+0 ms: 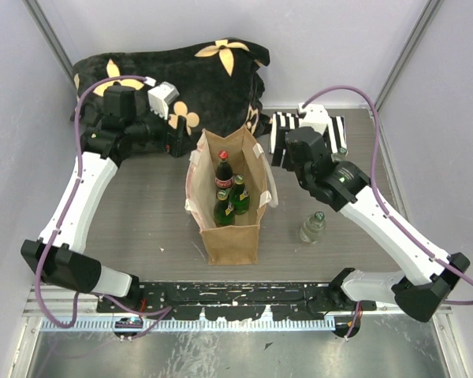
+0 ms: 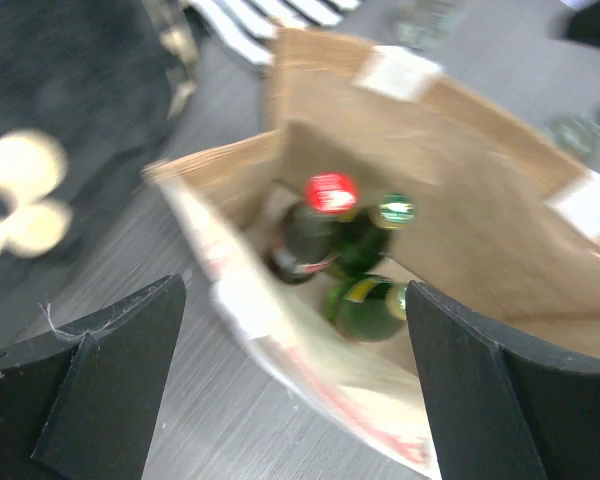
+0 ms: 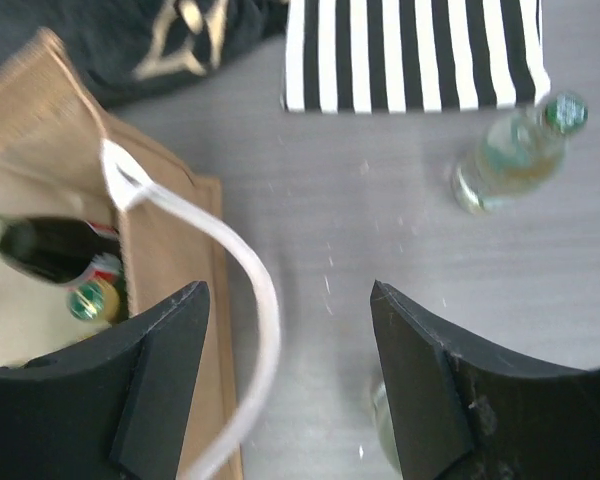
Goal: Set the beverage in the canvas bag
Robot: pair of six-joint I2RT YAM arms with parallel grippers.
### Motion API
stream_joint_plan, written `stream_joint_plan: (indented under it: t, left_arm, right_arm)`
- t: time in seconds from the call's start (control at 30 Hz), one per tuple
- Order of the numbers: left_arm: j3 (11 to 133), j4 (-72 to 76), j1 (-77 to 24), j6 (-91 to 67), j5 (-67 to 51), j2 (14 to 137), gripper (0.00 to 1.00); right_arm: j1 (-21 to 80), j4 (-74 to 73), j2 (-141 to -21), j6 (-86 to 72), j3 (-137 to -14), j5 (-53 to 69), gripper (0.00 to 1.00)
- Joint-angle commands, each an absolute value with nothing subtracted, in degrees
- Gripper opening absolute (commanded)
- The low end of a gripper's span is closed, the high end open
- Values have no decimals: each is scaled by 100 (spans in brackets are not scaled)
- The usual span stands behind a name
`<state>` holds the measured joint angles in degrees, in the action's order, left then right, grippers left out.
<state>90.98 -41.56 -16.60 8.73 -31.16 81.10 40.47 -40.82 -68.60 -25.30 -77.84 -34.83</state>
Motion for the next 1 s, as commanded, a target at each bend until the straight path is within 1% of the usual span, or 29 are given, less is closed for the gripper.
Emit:
stream_joint_plan:
  t: [0.0,0.1,0.27,0.43,0.63,0.83,0.97]
  left_arm:
    - [9359,-5092,-2870,2452,-3290,7686,98]
    - [8997,-5323,-3346,2658,-3057,7597,98]
    - [8764,-5333,-3657,2750,-2986,7460,98]
    - [8798,-5832,-3903,3399,-2927,7469,98]
    - [8411,-5968,-4377,4128,-2585,7317,98]
    - [8244,-5975,-4569,4332,-2380,7321,98]
    - [8215,-6004,-4605,4401,-2334,7319,98]
  right_arm:
    - [3871,-5588,-6731,-3699,-7499,-3125,71]
    - [3817,-6260,-6754,-4215,-7407,-2840,70]
    - [3717,-7076,-6803,-4690,-7119,-2529,69]
    - [3301,-7356,-6774,-4749,-7127,-2405,67]
    - [2893,-7577,-6819,-4483,-7413,-2346,66]
    - [2710,-7569,-6890,-4241,-7186,-2050,66]
    - [2693,-7535,-6889,-4223,-6984,-1969,63]
